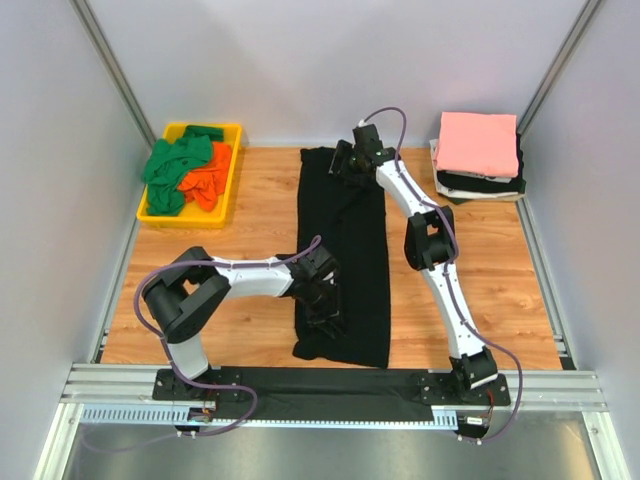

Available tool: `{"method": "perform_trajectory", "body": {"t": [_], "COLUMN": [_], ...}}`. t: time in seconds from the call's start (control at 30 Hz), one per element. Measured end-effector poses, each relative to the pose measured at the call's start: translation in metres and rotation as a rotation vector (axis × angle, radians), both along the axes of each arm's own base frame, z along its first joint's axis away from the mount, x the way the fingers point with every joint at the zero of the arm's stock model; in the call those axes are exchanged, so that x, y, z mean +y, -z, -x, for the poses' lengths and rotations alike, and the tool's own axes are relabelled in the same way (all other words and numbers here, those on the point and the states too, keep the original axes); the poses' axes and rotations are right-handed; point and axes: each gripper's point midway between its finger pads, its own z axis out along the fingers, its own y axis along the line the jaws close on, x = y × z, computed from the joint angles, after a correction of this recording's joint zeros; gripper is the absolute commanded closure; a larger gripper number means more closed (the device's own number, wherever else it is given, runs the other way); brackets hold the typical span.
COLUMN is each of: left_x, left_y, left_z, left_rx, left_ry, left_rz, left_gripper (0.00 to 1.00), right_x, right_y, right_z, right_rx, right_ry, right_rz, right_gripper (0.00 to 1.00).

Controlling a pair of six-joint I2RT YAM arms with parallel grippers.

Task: Fold and stack the t-shirts

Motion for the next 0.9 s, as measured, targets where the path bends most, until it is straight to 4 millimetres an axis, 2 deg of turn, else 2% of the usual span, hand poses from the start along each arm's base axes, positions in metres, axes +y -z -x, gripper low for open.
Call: {"method": "perform_trajectory", "body": {"t": [0.17, 0.3, 0.47, 0.57, 0.67, 0.73, 0.8, 0.87, 0.9], "left_x": [-0.010, -0.017, -0.018, -0.002, 0.025, 0.043, 0.062, 0.078, 0.085], "left_y": [-0.007, -0.026, -0.086, -0.123, -0.146, -0.154, -0.161, -0.165, -0.165], "left_z": [-0.001, 0.006, 0.012, 0.005, -0.005, -0.011, -0.016, -0.021, -0.022], "left_rx": [0.008, -0.011, -0.147, -0.280, -0.404, -0.473, -0.529, -0.567, -0.580], "left_ry": [0.008, 0.037, 0.078, 0.059, 0.021, -0.005, -0.028, -0.053, -0.067], "left_rz": [0.013, 0.021, 0.054, 0.064, 0.020, -0.023, -0.065, -0.086, -0.093], "left_gripper": [0.54, 0.53, 0.53, 0.53, 0.51, 0.51, 0.49, 0.46, 0.35], "right_x": [0.010, 0.005, 0.005, 0.005, 0.006, 0.001, -0.012, -0.030, -0.039], "right_y": [-0.005, -0.011, -0.015, -0.025, -0.059, -0.095, -0.145, -0.206, -0.230], "right_z": [-0.030, -0.045, -0.051, -0.047, -0.039, -0.026, 0.001, 0.038, 0.058], "right_rx": [-0.086, -0.137, -0.167, -0.168, -0.189, -0.214, -0.242, -0.298, -0.328], "right_ry": [0.010, 0.031, 0.034, 0.023, 0.001, -0.012, -0.011, 0.007, 0.016], "right_rz": [-0.144, -0.189, -0.205, -0.215, -0.227, -0.217, -0.187, -0.160, -0.151], "right_gripper": [0.28, 0.27, 0.20, 0.13, 0.11, 0.10, 0.11, 0.12, 0.12]}}
